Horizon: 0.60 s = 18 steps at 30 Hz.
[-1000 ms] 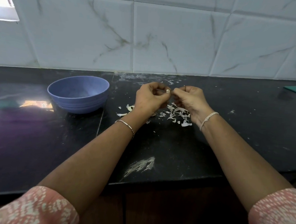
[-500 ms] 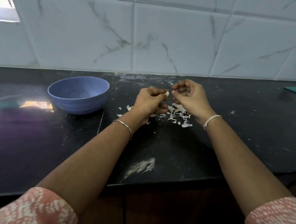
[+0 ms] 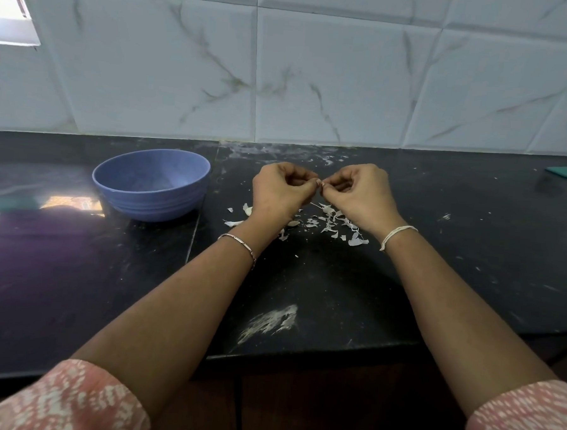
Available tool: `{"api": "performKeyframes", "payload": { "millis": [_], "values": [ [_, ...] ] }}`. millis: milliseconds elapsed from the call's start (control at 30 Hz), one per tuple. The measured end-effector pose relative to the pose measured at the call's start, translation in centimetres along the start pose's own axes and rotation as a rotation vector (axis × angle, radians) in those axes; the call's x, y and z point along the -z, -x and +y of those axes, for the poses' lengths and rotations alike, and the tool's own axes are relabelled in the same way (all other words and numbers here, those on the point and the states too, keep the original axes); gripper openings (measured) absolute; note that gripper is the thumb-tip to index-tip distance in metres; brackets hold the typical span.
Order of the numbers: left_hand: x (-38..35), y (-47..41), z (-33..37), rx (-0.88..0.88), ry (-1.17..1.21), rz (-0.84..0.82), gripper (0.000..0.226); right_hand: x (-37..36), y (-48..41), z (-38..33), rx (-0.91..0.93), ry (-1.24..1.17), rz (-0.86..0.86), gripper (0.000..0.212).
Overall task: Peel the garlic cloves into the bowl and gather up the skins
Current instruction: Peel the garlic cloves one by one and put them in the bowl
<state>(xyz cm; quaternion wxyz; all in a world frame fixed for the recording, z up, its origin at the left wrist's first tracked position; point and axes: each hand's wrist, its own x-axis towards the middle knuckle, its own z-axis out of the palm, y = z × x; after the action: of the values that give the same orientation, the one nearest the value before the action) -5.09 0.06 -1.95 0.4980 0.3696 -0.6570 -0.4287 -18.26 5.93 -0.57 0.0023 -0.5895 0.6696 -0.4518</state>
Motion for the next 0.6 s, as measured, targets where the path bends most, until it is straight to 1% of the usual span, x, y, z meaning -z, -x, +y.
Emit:
{"api": "performKeyframes", "payload": {
  "millis": [100,233,300,467,600],
  "values": [
    [0.0,0.1,0.1,-0.046,-0.05,0.003,0.005,0.0,0.2,-0.1,0.04,0.06,-0.001,0.004],
    [0.0,-0.2,-0.2,-0.024,-0.012,0.006,0.004,-0.2,0.2,-0.2,0.08,0.09,0.001,0.005],
    [0.1,-0.3,-0.2,0.021,0.06,-0.012,0.003,-0.3,0.2,-0.3,0.089,0.101,0.012,0.005],
    [0.2,0.2,0.6,0.154,0.349,-0.094,0.007,-0.4,0.3,-0.5,0.107,0.126,0.019,0.002],
    [0.8,0.1,1.1,0.265,0.484,-0.179,0.008,0.1,-0.1,0.2,0.076,0.172,0.062,0.005]
  ]
}}
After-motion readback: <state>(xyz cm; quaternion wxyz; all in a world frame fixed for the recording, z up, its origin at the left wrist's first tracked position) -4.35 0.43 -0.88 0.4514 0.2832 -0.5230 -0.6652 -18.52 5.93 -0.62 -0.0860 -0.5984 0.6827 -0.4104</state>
